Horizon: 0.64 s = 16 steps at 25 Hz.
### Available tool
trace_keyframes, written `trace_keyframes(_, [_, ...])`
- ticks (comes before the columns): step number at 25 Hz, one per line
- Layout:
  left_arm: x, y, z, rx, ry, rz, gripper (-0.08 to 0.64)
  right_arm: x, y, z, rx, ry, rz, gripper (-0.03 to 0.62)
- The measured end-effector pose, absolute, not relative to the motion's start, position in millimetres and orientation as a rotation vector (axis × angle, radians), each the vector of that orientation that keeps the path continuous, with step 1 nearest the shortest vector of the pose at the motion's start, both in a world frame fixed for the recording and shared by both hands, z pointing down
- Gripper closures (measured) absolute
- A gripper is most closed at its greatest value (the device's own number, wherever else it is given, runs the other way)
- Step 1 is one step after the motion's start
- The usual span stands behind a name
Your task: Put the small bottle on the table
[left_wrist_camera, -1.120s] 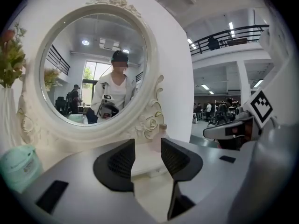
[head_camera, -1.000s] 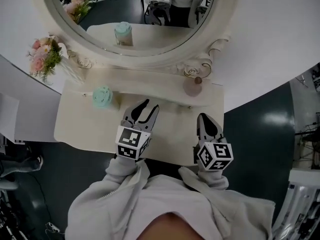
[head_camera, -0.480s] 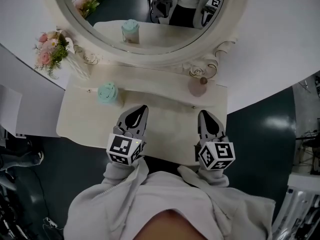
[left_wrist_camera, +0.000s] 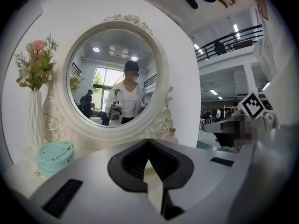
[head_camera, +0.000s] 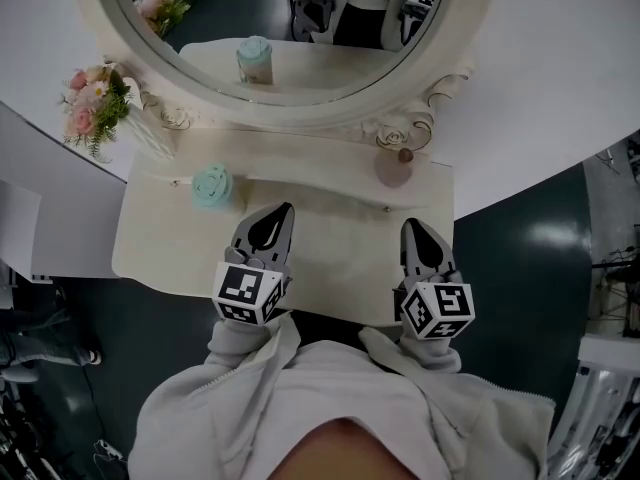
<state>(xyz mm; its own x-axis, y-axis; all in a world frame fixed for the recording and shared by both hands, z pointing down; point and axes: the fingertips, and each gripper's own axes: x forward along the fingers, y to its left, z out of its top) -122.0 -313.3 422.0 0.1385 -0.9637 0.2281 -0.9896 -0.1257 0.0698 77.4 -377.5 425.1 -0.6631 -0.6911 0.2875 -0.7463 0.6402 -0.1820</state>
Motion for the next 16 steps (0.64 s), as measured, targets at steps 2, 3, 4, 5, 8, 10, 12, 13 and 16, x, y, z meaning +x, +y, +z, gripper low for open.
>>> trace_keyframes(2, [-121.4,-314.3,423.3,2.212,-1.921,0.194,0.544,79.0,-376.6,425.7,1.189,-2.666,0.428,0.557])
trace_keyframes(3, [-120.8,-314.7,423.7,2.213,-1.918,0.195,0.543,79.9,-376.0,426.2,1.191,-2.664,0.431,0.557])
trace_keyframes(4, [-120.0,-315.2,423.8,2.215,-1.915,0.194,0.545,81.0,-375.5,426.7,1.193,-2.662,0.433,0.557])
trace_keyframes(5, [-119.0,-315.9,423.7,2.218,-1.912,0.194,0.544,82.2,-375.4,426.9,1.197,-2.66,0.435,0.557])
trace_keyframes(8, [-115.4,-318.3,421.8,2.231,-1.899,0.193,0.543,86.9,-376.5,426.9,1.216,-2.654,0.443,0.557])
trace_keyframes(10, [-113.5,-319.3,420.6,2.239,-1.893,0.197,0.545,90.5,-377.2,426.9,1.231,-2.648,0.449,0.557])
trace_keyframes(12, [-112.6,-319.9,420.4,2.242,-1.89,0.202,0.543,92.6,-377.3,427.1,1.238,-2.644,0.453,0.557])
trace_keyframes(13, [-112.4,-320.0,420.5,2.243,-1.888,0.204,0.545,93.1,-377.2,427.1,1.24,-2.643,0.455,0.557])
trace_keyframes(16, [-111.0,-320.6,421.3,2.245,-1.881,0.21,0.544,94.6,-376.8,426.9,1.245,-2.641,0.457,0.557])
